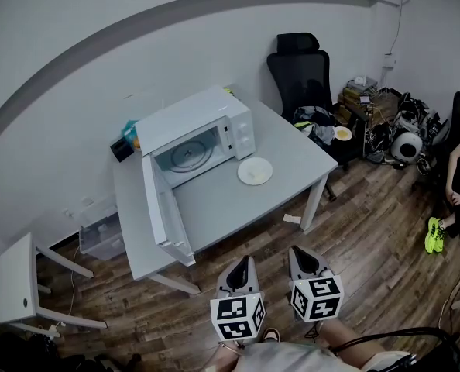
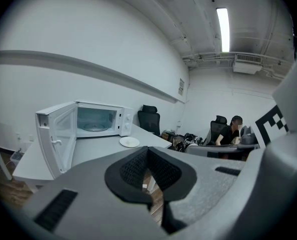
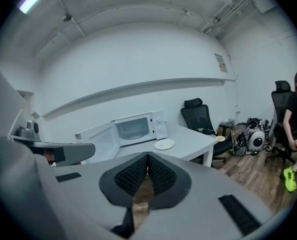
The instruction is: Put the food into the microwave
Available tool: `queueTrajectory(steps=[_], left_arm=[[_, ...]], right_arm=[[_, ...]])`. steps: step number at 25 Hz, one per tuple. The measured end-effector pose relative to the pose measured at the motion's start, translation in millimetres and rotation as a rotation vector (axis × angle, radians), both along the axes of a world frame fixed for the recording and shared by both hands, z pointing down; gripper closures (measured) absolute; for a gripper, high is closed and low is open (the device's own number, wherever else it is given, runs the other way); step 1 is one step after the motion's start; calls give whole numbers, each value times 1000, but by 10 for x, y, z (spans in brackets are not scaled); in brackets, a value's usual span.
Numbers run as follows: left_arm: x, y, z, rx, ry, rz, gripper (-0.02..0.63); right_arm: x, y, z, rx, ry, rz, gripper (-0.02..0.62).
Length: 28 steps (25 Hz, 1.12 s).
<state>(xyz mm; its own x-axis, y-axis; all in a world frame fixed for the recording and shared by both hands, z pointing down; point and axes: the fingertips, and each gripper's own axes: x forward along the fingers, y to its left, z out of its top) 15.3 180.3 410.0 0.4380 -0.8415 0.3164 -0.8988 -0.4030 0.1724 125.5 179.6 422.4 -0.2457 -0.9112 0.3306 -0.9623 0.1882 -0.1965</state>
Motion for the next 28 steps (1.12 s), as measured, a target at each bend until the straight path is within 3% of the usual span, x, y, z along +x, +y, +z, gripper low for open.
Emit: queueTrajectory(steps=[11,28], left_arm=[[-13,-34,-13,-3,-34,-30,603],[-3,-238,17,4,-57,-8,603]], right_arm=[[-16,-88,-66,15,-38,-32,578],[90,-202,70,-27,-58,8,578]])
